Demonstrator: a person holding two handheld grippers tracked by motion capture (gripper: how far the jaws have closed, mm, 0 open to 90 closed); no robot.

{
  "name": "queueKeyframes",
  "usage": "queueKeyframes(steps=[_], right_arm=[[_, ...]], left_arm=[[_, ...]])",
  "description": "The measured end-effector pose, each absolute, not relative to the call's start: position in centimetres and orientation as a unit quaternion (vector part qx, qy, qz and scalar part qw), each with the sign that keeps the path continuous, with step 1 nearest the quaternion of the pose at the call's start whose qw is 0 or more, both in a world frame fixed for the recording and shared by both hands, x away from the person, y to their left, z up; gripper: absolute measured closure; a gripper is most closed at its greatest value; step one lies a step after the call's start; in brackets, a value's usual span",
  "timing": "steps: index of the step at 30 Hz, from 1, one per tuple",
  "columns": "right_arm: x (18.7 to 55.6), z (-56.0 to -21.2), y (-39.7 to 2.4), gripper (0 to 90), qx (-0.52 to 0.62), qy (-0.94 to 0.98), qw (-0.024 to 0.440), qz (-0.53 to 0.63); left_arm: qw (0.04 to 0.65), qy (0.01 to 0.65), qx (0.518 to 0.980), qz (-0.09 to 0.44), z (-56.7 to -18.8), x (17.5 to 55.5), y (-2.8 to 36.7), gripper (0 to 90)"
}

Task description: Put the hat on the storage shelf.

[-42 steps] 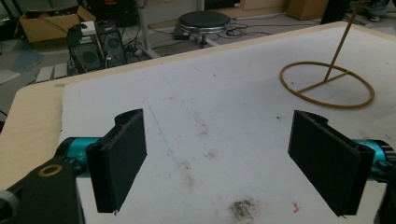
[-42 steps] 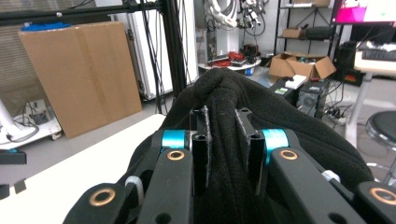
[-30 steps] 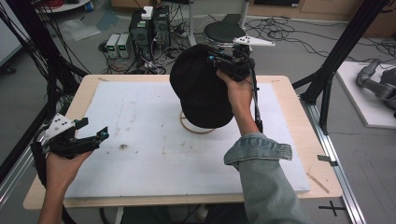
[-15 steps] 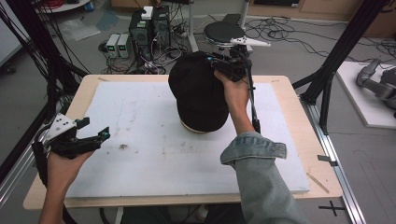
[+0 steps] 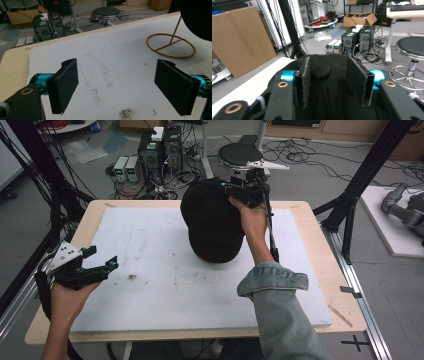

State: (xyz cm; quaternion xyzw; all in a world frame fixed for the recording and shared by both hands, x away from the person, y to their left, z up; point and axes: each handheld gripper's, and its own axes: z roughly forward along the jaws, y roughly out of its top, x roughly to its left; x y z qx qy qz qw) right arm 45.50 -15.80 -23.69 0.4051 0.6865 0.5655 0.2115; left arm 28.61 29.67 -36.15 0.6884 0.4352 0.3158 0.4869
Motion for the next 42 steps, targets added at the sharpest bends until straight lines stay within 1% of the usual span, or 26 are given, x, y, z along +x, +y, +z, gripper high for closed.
queueKeyframes(steps=[7,13,27,33,38,42], right_arm=[[44.8,-23.0,-17.4,42.7,0.411,0.68,0.223,0.564],[43.6,-23.1,-19.5,37.7,0.411,0.68,0.246,0.555],[39.3,-25.5,-24.4,22.5,0.435,0.665,0.268,0.544],[37.2,-26.4,-25.6,18.1,0.432,0.665,0.268,0.548],[35.7,-27.4,-26.3,12.8,0.427,0.661,0.278,0.551],[34.7,-28.5,-26.9,12.4,0.43,0.659,0.278,0.551]], left_arm=[[0.486,0.436,0.688,0.317,-36.2,28.6,29.6,19.5],[0.487,0.436,0.687,0.317,-36.1,28.6,29.6,19.5],[0.485,0.434,0.691,0.314,-36.3,28.9,29.2,19.5],[0.483,0.433,0.694,0.312,-36.5,29.0,29.0,19.5],[0.484,0.434,0.693,0.312,-36.5,29.0,28.9,19.5],[0.485,0.434,0.693,0.312,-36.5,29.0,28.9,19.5]])
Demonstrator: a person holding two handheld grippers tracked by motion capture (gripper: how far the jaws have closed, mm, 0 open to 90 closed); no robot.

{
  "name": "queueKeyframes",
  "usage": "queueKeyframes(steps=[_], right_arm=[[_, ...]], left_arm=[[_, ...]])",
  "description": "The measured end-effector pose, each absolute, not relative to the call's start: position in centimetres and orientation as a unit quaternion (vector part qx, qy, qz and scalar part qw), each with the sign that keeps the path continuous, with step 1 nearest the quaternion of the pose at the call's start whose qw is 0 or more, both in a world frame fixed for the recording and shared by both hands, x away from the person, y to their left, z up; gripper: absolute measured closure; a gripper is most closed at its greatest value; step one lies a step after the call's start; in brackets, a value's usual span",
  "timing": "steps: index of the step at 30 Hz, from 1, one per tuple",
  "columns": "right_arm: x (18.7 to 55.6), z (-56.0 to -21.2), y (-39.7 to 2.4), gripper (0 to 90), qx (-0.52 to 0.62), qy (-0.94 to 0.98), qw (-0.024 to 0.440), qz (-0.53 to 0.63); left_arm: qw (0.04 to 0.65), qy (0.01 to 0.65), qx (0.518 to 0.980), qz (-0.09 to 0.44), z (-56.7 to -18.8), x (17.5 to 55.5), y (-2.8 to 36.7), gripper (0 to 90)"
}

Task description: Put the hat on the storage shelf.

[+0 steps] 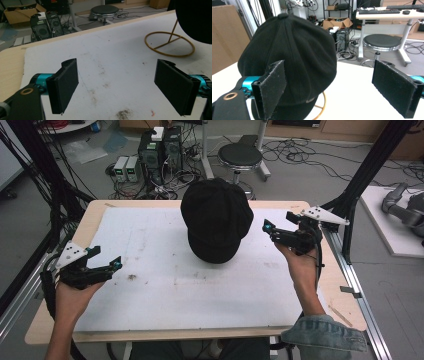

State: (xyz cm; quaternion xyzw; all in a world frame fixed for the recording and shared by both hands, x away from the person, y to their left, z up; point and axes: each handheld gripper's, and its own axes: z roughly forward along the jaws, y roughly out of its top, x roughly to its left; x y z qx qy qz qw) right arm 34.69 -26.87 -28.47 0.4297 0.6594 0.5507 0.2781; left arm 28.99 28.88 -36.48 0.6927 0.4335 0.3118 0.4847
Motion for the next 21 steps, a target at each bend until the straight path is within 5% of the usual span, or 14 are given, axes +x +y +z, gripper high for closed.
queueKeyframes(steps=[21], right_arm=[[30.3,-33.0,-27.1,11.4,0.396,0.657,0.294,0.57]], left_arm=[[0.488,0.433,0.691,0.311,-36.5,28.9,28.9,19.0]])
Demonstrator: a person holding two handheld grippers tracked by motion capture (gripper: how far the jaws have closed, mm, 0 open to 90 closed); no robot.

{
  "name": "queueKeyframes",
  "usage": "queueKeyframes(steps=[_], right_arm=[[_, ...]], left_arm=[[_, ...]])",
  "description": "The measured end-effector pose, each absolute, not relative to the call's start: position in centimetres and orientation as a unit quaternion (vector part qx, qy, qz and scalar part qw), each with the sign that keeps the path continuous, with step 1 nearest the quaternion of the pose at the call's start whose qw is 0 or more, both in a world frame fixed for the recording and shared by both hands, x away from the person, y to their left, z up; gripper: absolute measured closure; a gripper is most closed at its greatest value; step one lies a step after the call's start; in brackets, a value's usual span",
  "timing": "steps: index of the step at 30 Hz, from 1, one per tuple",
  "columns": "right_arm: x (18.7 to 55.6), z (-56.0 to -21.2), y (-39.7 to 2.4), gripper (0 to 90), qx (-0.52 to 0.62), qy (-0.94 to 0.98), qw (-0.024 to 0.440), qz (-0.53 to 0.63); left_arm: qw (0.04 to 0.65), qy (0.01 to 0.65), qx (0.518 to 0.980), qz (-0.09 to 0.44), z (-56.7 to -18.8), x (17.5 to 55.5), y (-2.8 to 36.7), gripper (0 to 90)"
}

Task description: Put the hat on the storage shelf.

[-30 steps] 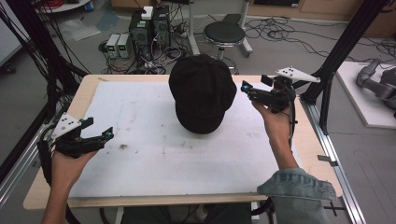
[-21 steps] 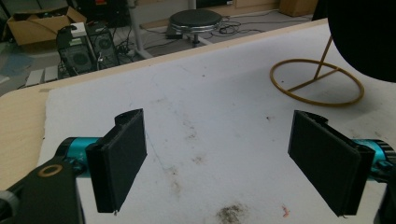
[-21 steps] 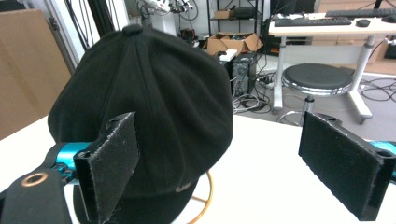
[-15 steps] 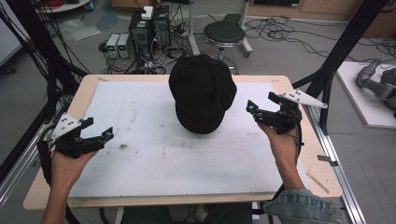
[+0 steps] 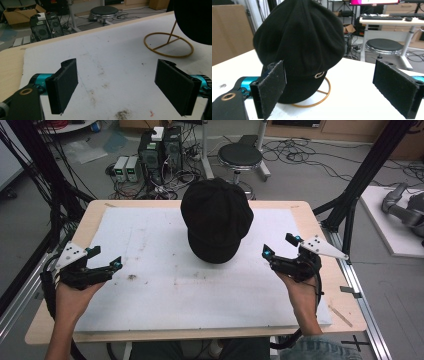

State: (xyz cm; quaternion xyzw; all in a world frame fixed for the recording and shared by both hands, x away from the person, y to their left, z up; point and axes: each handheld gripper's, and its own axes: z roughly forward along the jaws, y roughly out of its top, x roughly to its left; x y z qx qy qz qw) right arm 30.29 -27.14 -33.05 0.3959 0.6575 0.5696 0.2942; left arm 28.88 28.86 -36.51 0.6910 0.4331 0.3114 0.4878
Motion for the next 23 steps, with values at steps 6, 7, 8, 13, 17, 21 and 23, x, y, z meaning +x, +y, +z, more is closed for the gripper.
queueKeyframes(steps=[6,7,8,13,17,21,23], right_arm=[[29.7,-35.4,-27.5,11.4,0.395,0.65,0.3,0.576],[29.7,-35.8,-27.5,11.4,0.395,0.65,0.299,0.576],[29.6,-36.1,-27.5,11.4,0.397,0.651,0.298,0.575],[29.9,-38.3,-27.8,11.4,0.393,0.663,0.301,0.562],[30.1,-38.8,-27.9,11.4,0.404,0.666,0.294,0.554],[30.1,-38.6,-27.9,11.4,0.397,0.666,0.301,0.555],[30.0,-38.6,-27.8,11.4,0.397,0.667,0.3,0.555]], left_arm=[[0.489,0.433,0.69,0.312,-36.6,28.9,28.9,18.9],[0.488,0.433,0.69,0.312,-36.6,28.9,28.9,18.9],[0.488,0.434,0.69,0.312,-36.6,28.9,28.9,18.9],[0.487,0.43,0.692,0.314,-36.6,28.9,28.8,19.0],[0.488,0.429,0.692,0.314,-36.5,28.9,28.8,19.0],[0.488,0.43,0.692,0.312,-36.7,29.0,28.7,19.0],[0.487,0.43,0.694,0.311,-36.7,29.0,28.7,18.9]])
